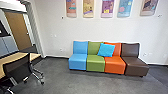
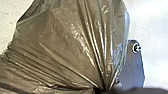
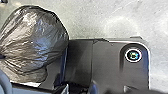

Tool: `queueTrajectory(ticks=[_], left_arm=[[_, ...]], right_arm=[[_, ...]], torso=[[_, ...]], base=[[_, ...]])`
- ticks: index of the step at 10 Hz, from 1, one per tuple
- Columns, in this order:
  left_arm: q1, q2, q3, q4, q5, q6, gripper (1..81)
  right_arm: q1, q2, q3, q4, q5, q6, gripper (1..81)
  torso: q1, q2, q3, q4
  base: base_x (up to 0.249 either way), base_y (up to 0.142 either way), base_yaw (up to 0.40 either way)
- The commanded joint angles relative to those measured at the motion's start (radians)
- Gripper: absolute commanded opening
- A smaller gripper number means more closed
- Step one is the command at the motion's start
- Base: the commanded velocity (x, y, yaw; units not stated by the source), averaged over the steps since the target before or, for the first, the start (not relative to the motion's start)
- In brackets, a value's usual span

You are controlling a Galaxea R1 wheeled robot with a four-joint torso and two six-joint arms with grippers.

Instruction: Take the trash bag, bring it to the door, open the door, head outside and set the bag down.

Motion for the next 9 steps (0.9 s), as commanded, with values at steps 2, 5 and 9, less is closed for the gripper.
queueTrajectory(ticks=[2, 5, 9], left_arm=[[-0.025, 0.002, -0.017, -0.003, 0.015, 0.004, 1.0], [-0.003, -0.015, -0.018, -0.001, -0.024, 0.004, 1.0], [0.006, -0.008, -0.017, -0.003, -0.025, 0.005, 1.0]], right_arm=[[0.024, 0.022, -0.035, 0.004, -0.027, -0.004, 81.1], [-0.013, 0.076, -0.113, -0.002, -0.017, -0.01, 81.1], [-0.042, 0.129, -0.187, -0.023, 0.018, -0.012, 81.1]], torso=[[-0.081, 0.126, 0.003, 0.0], [-0.15, 0.232, 0.005, 0.0], [-0.243, 0.373, 0.005, 0.0]], base=[[0.0, 0.0, 0.0], [0.0, 0.0, 0.0], [0.0, 0.0, 0.0]])
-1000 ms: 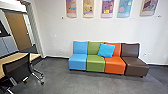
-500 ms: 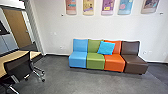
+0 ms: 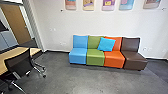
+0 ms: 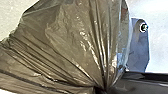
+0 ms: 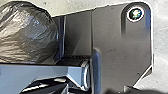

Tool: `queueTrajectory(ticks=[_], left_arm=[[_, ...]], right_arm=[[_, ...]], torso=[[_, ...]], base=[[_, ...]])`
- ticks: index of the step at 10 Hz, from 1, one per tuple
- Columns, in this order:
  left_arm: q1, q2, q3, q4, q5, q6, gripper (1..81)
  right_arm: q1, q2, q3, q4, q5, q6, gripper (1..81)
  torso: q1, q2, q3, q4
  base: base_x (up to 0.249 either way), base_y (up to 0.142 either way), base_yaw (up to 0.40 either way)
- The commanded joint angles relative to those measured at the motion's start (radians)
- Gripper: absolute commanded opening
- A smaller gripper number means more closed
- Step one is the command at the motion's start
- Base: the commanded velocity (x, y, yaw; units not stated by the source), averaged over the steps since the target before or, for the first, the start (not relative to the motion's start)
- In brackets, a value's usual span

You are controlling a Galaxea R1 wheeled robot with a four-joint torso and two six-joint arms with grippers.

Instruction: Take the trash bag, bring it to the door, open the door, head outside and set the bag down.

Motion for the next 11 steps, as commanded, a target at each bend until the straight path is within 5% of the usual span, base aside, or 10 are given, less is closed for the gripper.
queueTrajectory(ticks=[1, 2, 3, 7, 8, 9, 10, 11], left_arm=[[-0.035, 0.004, 0.001, -0.003, 0.07, 0.005, 1.0], [-0.022, 0.004, 0.001, -0.001, 0.045, 0.006, 1.0], [-0.015, 0.006, 0.001, 0.0, 0.027, 0.006, 1.0], [-0.015, 0.019, 0.001, 0.0, 0.025, 0.019, 1.0], [-0.015, 0.023, 0.001, -0.001, 0.025, 0.023, 1.0], [-0.015, 0.023, 0.001, -0.001, 0.025, 0.023, 1.0], [-0.015, 0.023, 0.001, 0.0, 0.025, 0.023, 1.0], [-0.015, 0.023, 0.001, 0.0, 0.025, 0.023, 1.0]], right_arm=[[0.021, 0.0, -0.002, -0.009, -0.035, -0.004, 81.1], [0.013, 0.011, -0.011, -0.018, -0.031, -0.004, 81.1], [0.012, 0.034, -0.032, -0.031, -0.031, -0.004, 81.1], [0.004, 0.066, -0.08, -0.041, -0.029, -0.004, 81.1], [0.003, 0.066, -0.08, -0.041, -0.029, -0.004, 81.1], [0.003, 0.068, -0.08, -0.041, -0.029, -0.004, 81.1], [0.003, 0.069, -0.08, -0.041, -0.029, -0.004, 81.1], [0.003, 0.071, -0.081, -0.043, -0.029, -0.004, 81.1]], torso=[[-0.06, 0.093, 0.0, 0.0], [-0.084, 0.131, 0.0, 0.0], [-0.109, 0.169, 0.051, 0.0], [-0.181, 0.28, 0.14, 0.0], [-0.327, 0.506, 0.355, 0.0], [-0.224, 0.346, 0.206, 0.0], [-0.247, 0.38, 0.237, 0.0], [-0.268, 0.412, 0.175, 0.0]], base=[[0.0, 0.0, 0.0], [0.0, 0.0, 0.0], [0.0, 0.0, 0.0], [0.0, 0.0, 0.0], [0.0, 0.0, 0.0], [0.0, 0.0, 0.0], [0.0, 0.0, 0.0], [0.0, 0.0, 0.0]])
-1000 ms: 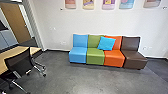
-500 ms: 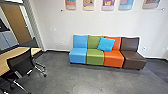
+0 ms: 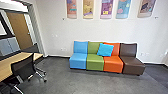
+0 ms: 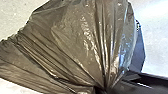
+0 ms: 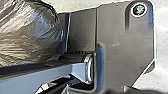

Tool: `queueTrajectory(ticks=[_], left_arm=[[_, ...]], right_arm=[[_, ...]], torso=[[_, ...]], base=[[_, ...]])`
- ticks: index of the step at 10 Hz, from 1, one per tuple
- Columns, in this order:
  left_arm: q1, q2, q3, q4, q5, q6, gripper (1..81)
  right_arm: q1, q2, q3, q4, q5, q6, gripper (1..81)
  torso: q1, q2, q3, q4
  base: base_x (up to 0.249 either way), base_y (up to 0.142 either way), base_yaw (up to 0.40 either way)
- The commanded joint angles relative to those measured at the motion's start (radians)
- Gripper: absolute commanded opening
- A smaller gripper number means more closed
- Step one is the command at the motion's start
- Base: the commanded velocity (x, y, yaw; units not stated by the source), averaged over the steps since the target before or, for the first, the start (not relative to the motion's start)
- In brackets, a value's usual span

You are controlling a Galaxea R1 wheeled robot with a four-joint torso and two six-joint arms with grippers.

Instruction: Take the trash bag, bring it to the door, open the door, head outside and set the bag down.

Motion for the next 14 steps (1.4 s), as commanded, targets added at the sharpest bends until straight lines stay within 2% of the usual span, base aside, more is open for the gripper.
queueTrajectory(ticks=[1, 4, 5, 7, 8, 11, 12, 14], left_arm=[[-0.053, 0.006, 0.001, 0.0, 0.076, 0.004, 1.0], [-0.055, 0.006, 0.001, 0.0, 0.076, 0.006, 1.0], [-0.053, 0.006, 0.001, 0.0, 0.076, 0.006, 1.0], [-0.053, 0.003, 0.001, -0.001, 0.076, 0.006, 1.0], [-0.055, 0.003, 0.001, -0.003, 0.076, 0.006, 1.0], [-0.058, 0.002, 0.001, -0.003, 0.076, 0.006, 1.0], [-0.059, 0.002, 0.001, -0.003, 0.076, 0.006, 1.0], [-0.059, 0.0, 0.001, -0.003, 0.075, 0.006, 1.0]], right_arm=[[0.047, -0.005, 0.01, -0.006, -0.068, -0.004, 81.1], [0.047, 0.0, 0.005, -0.004, -0.066, -0.003, 81.1], [0.047, 0.006, -0.001, -0.004, -0.066, -0.003, 81.1], [0.047, 0.023, -0.027, -0.004, -0.066, -0.004, 81.1], [0.047, 0.028, -0.038, -0.006, -0.066, -0.004, 81.1], [0.047, 0.034, -0.044, -0.006, -0.066, -0.004, 81.1], [0.047, 0.034, -0.044, -0.004, -0.066, -0.004, 81.1], [0.042, 0.04, -0.046, -0.006, -0.066, -0.003, 81.1]], torso=[[-0.061, 0.096, -0.003, 0.0], [-0.12, 0.185, 0.018, 0.0], [-0.078, 0.121, 0.018, 0.0], [-0.103, 0.166, 0.019, 0.0], [-0.109, 0.176, 0.062, 0.0], [-0.11, 0.178, 0.13, 0.0], [-0.11, 0.178, 0.087, 0.0], [-0.111, 0.177, 0.111, 0.0]], base=[[0.0, 0.0, 0.0], [0.0, 0.0, 0.0], [0.0, 0.0, 0.0], [0.0, 0.0, 0.0], [0.0, 0.0, 0.0], [0.0, 0.0, 0.0], [0.0, 0.0, 0.0], [0.0, 0.0, 0.0]])
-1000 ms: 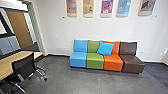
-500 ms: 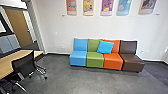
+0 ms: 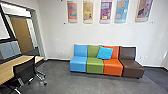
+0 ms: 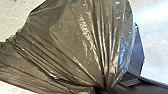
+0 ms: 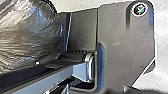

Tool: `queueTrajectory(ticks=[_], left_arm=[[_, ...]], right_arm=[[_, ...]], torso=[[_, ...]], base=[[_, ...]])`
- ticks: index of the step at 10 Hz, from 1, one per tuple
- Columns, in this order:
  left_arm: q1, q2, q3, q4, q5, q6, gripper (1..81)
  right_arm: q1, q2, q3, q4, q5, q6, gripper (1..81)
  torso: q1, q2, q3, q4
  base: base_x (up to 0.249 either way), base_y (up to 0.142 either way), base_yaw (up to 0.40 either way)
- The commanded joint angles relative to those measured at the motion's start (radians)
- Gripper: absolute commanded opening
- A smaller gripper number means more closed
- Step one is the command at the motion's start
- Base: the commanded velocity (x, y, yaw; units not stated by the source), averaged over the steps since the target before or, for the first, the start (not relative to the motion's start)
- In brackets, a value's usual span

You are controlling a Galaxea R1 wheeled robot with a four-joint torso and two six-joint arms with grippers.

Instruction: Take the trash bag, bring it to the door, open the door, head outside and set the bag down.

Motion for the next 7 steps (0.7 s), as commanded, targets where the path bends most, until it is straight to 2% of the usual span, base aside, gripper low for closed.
queueTrajectory(ticks=[1, 7], left_arm=[[-0.063, -0.001, 0.001, -0.003, 0.073, 0.005, 1.0], [-0.063, -0.007, 0.002, 0.0, 0.085, 0.006, 1.0]], right_arm=[[0.052, 0.011, -0.008, -0.002, -0.062, -0.003, 81.1], [0.041, 0.038, -0.046, -0.019, -0.05, -0.003, 81.1]], torso=[[0.0, 0.0, 0.0, 0.0], [0.0, 0.0, -0.002, 0.0]], base=[[0.0, 0.0, 0.0], [0.0, 0.0, 0.0]])
